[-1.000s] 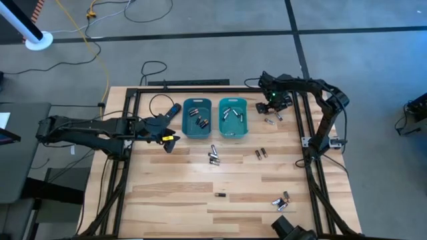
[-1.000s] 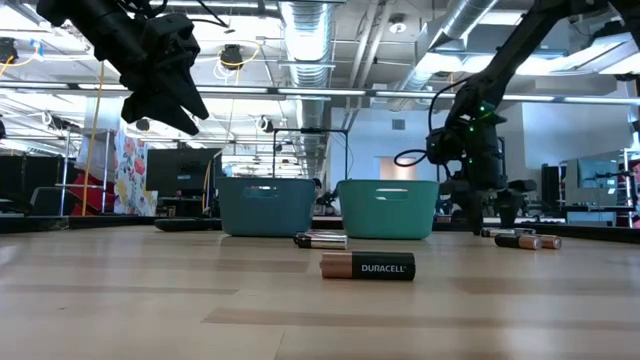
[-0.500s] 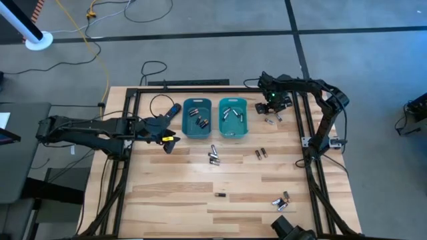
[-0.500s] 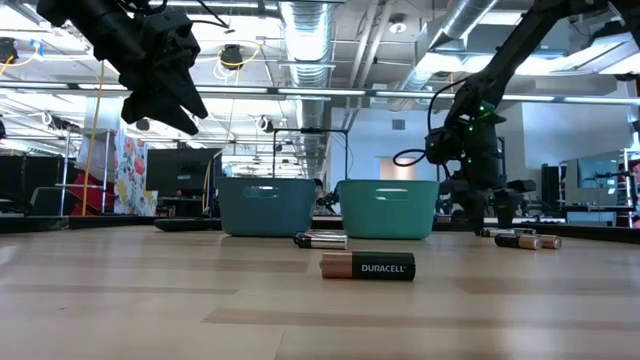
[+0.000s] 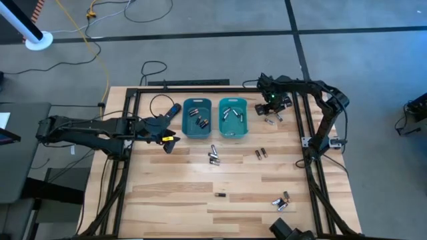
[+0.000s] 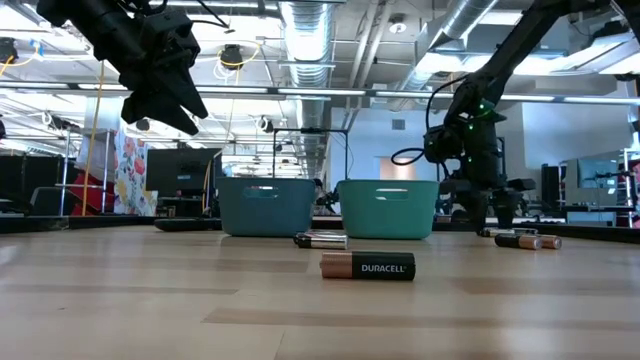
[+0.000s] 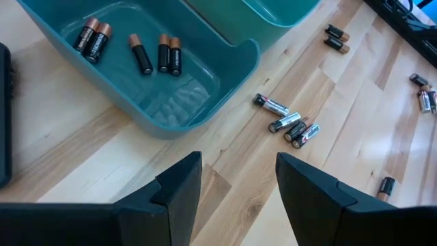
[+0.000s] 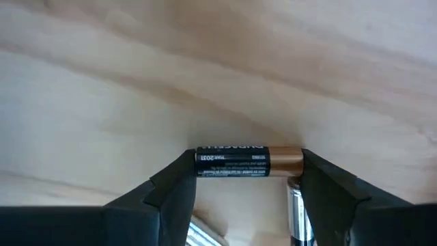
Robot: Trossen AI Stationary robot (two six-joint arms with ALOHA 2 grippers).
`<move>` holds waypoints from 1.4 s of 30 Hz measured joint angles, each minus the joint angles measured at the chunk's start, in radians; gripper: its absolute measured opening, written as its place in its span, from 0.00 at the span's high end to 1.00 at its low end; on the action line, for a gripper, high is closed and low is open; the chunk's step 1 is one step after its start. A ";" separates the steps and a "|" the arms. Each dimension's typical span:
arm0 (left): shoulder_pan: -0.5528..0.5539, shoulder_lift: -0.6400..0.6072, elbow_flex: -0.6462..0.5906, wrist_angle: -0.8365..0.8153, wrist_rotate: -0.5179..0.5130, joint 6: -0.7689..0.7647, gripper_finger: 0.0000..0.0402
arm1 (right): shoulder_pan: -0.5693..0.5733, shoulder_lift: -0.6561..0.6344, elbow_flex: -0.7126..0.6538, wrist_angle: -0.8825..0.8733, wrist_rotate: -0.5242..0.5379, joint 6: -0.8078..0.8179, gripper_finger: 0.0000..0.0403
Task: Sort batteries
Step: Put the black battery into the blue bin
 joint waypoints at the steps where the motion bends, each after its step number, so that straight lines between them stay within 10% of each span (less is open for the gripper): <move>1: 0.000 0.000 0.000 0.000 0.000 0.000 0.54 | 0.004 -0.011 -0.002 -0.008 -0.002 0.000 0.40; 15: 0.000 0.000 0.000 0.000 0.000 0.008 0.54 | 0.102 -0.382 0.000 -0.034 -0.005 -0.004 0.40; 24: 0.000 -0.017 0.000 -0.004 0.024 0.032 0.54 | 0.349 -0.516 0.002 0.281 -0.005 -0.004 0.40; 30: 0.000 -0.085 0.000 -0.005 0.024 0.035 0.54 | 0.499 -0.408 0.067 0.489 -0.005 -0.011 0.40; 42: 0.000 -0.151 0.000 -0.009 0.023 0.053 0.54 | 0.587 0.090 0.611 0.320 -0.005 -0.249 0.40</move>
